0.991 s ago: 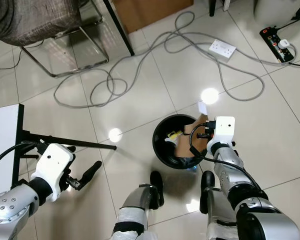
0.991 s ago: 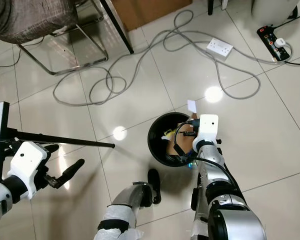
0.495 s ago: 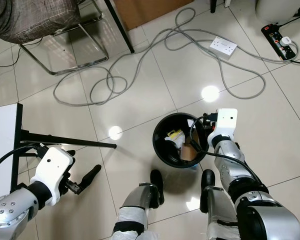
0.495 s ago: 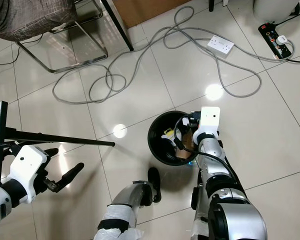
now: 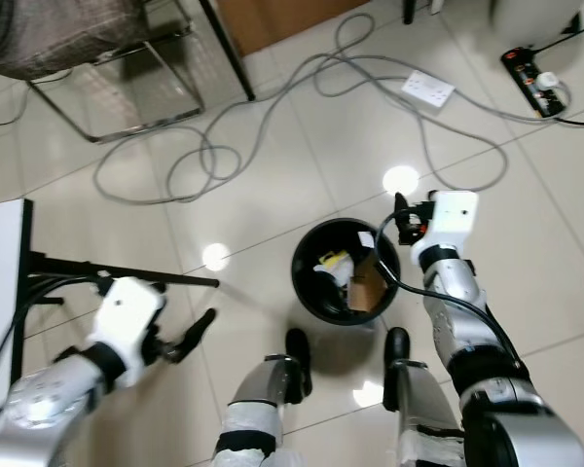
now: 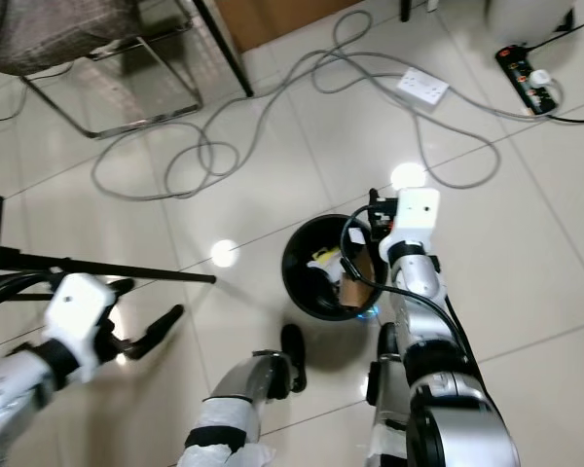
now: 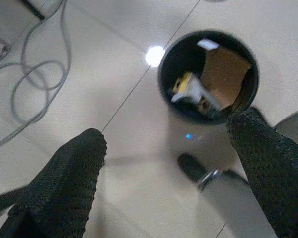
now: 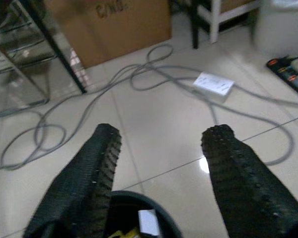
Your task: Picking trash to rubbish bin
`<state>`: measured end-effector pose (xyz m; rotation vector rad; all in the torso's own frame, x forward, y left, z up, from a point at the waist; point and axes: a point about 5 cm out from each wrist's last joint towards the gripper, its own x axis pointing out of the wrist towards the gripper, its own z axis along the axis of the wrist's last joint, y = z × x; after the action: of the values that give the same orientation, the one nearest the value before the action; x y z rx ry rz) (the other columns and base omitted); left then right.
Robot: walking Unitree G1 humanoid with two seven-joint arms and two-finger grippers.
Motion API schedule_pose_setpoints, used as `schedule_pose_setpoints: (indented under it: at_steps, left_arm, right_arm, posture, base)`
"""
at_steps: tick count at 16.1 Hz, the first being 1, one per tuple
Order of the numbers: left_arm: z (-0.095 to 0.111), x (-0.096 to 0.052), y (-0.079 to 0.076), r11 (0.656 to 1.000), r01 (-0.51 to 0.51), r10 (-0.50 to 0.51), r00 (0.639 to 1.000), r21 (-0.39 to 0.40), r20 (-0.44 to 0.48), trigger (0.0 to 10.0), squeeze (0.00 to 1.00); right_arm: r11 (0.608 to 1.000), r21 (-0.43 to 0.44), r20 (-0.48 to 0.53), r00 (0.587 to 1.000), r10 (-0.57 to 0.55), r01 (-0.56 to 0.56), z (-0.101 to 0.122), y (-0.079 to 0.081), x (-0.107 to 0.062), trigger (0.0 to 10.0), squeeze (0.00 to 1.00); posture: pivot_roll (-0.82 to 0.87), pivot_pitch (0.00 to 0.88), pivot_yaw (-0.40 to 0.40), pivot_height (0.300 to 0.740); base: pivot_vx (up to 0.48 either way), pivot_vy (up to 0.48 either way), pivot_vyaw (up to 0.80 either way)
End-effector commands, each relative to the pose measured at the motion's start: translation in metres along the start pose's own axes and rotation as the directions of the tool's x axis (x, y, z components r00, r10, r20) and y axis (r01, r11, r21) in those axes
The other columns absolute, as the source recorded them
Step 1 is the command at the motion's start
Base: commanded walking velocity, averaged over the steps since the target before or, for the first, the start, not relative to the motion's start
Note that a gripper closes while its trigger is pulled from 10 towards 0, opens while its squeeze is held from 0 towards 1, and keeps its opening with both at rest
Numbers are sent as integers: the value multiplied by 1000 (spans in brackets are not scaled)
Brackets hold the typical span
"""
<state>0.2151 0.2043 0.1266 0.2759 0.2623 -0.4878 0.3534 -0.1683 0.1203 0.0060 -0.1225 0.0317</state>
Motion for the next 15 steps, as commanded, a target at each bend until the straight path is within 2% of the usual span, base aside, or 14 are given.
schedule_pose_setpoints:
  at_steps: [1, 5, 7, 8, 9, 10, 12, 14, 15]
  left_arm:
    - [-11, 3, -5, 1000, -2, 1, 999, -23, -34, 10000, 0]
    - [-6, 27, -12, 999, -7, 8, 1000, -47, 26, 10000, 0]
    - [-1, 39, -15, 998, -11, 15, 998, -59, 62, 10000, 0]
    - [5, 48, -15, 998, -28, 34, 994, -63, 100, 10000, 0]
    - [6, 51, -15, 997, -35, 41, 993, -63, 108, 10000, 0]
    - [11, 56, -7, 992, -102, 110, 985, -71, 129, 10000, 0]
    - [19, 67, 5, 981, -172, 185, 969, -87, 166, 10000, 0]
    - [25, 73, 16, 974, -212, 223, 956, -80, 188, 10000, 0]
    - [23, 78, 26, 962, -254, 268, 946, -96, 181, 10000, 0]
  right_arm:
    - [1000, 16, -47, 999, 14, -13, -15, 6, -13, 10000, 1000]
    - [1000, -16, -20, 1000, -20, 20, -10, -3, -27, 10000, 1000]
    - [999, -38, 1, 999, -34, 34, -1, -10, -32, 10000, 1000]
    - [996, -67, 46, 998, -53, 56, 12, -16, -36, 10000, 1000]
    - [996, -69, 54, 997, -59, 63, 15, -18, -37, 10000, 1000]
    - [993, -97, 85, 995, -51, 59, 25, -20, -38, 10000, 1000]
    - [990, -133, 124, 992, -21, 37, 46, -21, -40, 10000, 1000]
    - [980, -197, 146, 988, 38, -9, 59, -16, -41, 10000, 1000]
    - [977, -209, 151, 986, 76, -43, 64, -7, -45, 10000, 1000]
  posture:
    - [223, 491, 206, 740]
    - [147, 429, 164, 740]
    - [111, 387, 143, 740]
    - [83, 354, 130, 740]
    - [76, 346, 128, 740]
    - [36, 312, 122, 740]
    - [-4, 271, 117, 740]
    - [-22, 253, 119, 740]
    - [-43, 210, 127, 740]
  base:
    - [0, 0, 0]
    - [0, 0, 0]
    - [0, 0, 0]
    - [0, 0, 0]
    - [0, 0, 0]
    - [0, 0, 0]
    - [0, 0, 0]
    - [0, 0, 0]
    - [0, 0, 0]
